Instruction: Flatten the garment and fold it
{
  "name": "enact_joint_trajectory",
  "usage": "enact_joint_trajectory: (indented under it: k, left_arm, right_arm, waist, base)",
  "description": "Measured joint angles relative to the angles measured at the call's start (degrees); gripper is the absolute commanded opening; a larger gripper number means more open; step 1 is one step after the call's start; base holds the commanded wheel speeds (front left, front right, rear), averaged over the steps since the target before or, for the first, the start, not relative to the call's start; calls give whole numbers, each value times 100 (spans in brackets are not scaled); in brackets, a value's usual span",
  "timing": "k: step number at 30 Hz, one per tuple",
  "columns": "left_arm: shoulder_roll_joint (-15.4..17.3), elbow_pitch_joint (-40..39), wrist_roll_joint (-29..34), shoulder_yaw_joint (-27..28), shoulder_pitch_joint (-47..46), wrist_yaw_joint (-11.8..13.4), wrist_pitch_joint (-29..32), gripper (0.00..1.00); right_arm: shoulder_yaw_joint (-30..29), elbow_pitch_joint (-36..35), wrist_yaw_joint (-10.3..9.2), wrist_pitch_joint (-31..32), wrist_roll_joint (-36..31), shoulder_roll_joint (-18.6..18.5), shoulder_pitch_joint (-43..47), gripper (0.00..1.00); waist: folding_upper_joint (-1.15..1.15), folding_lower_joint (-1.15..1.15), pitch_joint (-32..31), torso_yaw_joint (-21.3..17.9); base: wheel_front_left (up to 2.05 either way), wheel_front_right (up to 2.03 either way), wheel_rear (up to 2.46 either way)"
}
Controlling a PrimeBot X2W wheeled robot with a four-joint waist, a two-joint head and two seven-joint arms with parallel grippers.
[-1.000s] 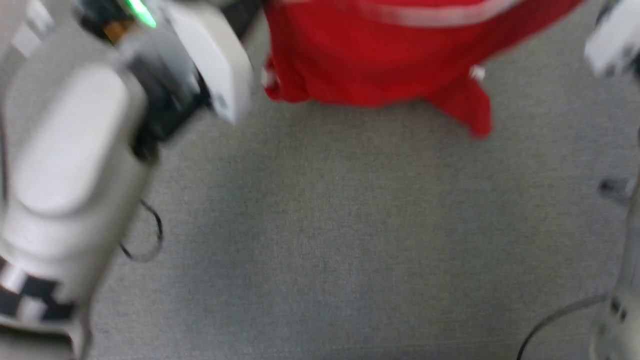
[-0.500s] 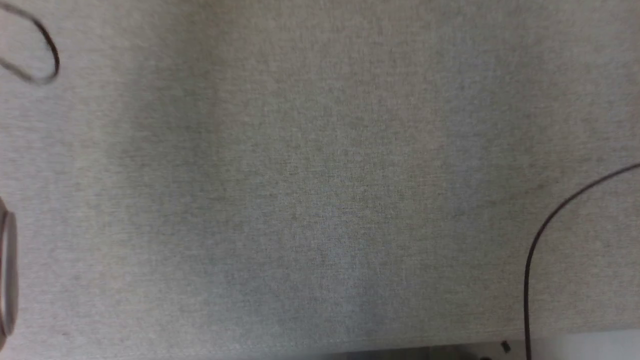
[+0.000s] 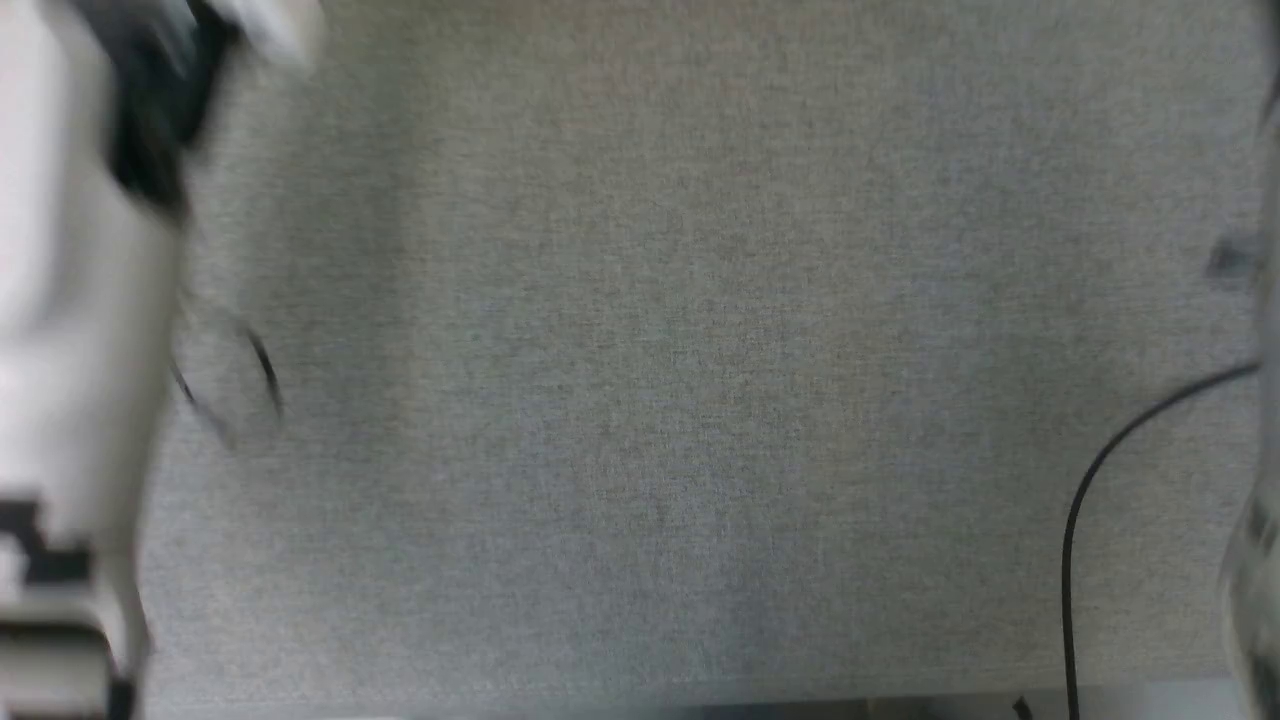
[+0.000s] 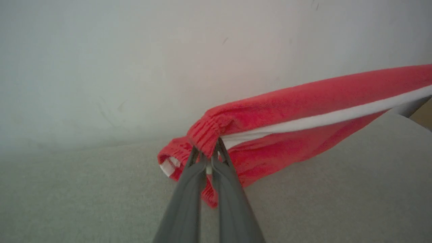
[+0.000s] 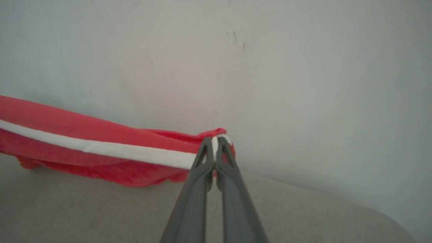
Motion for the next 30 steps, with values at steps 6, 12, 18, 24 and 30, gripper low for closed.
enact_joint_trajectory:
  k: [6, 12, 18, 24, 30]
  left_arm:
    - [116, -915, -495, -244, 2162, 31, 609, 0]
    - [293, -1951, -921, -393, 3994, 321, 1012, 0]
    - [469, -2663, -1102, -511, 5384, 687, 1188, 0]
    - [489, -3164, -1229, -734, 6307, 936, 1332, 0]
    - [361, -3495, -1339, -895, 6745, 1085, 1335, 0]
  right_arm:
    - [-250, -631, 0, 646, 627, -98, 2168, 0]
    - [-711, -1475, 0, 1123, 792, 83, 4086, 0]
    - [-1167, -2143, 1, 1475, 768, 424, 5627, 0]
    - [-1655, -2718, 4, 2071, 541, 669, 6968, 0]
    - [-1909, -3118, 2, 2554, 600, 702, 7694, 0]
  waist:
    - [0, -1, -477, 40]
    - [0, -2, -1028, 80]
    - [0, -2, -1556, 116]
    - [0, -2, -1980, 219]
    - [0, -1, -2242, 411]
  base:
    - [0, 0, 0]
    - [0, 0, 0]
    - [0, 0, 0]
    - [0, 0, 0]
    - [0, 0, 0]
